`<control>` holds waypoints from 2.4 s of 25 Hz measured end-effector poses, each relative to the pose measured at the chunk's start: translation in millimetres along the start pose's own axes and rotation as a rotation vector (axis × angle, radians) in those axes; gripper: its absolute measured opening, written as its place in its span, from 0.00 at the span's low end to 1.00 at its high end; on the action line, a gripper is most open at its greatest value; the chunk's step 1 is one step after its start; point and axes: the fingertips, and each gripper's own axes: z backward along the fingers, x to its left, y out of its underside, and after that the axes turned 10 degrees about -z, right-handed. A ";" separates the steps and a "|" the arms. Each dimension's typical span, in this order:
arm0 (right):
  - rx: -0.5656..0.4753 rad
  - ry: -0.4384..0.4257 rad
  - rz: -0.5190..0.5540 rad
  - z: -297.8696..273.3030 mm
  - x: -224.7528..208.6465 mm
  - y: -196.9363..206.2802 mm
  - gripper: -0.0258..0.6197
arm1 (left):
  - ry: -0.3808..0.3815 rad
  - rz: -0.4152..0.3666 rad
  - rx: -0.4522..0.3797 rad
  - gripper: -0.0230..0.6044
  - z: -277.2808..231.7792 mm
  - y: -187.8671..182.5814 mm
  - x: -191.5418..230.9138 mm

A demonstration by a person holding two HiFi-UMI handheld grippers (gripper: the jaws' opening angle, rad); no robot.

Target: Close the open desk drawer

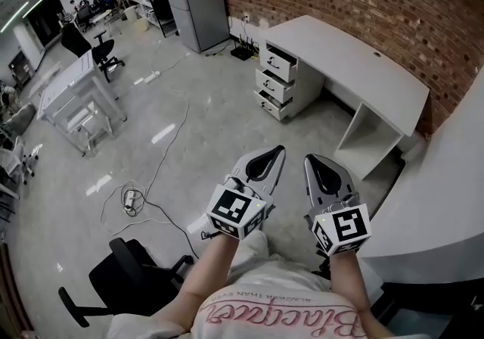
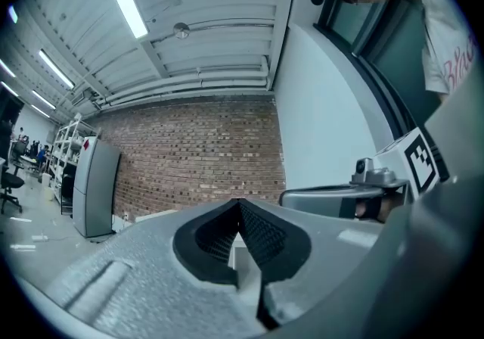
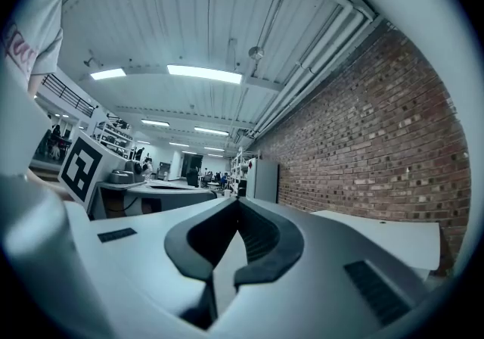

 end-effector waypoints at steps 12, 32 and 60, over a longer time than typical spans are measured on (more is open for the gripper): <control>-0.004 0.011 -0.027 -50.4 -20.1 16.2 0.06 | -0.012 0.008 0.006 0.05 -28.2 22.6 46.4; 0.023 -0.024 -0.018 -214.8 -69.3 23.1 0.06 | -0.032 0.046 -0.004 0.05 -120.3 59.1 190.4; 0.050 0.143 -0.057 -382.5 -115.3 47.9 0.06 | 0.043 0.116 0.037 0.05 -181.2 126.1 348.5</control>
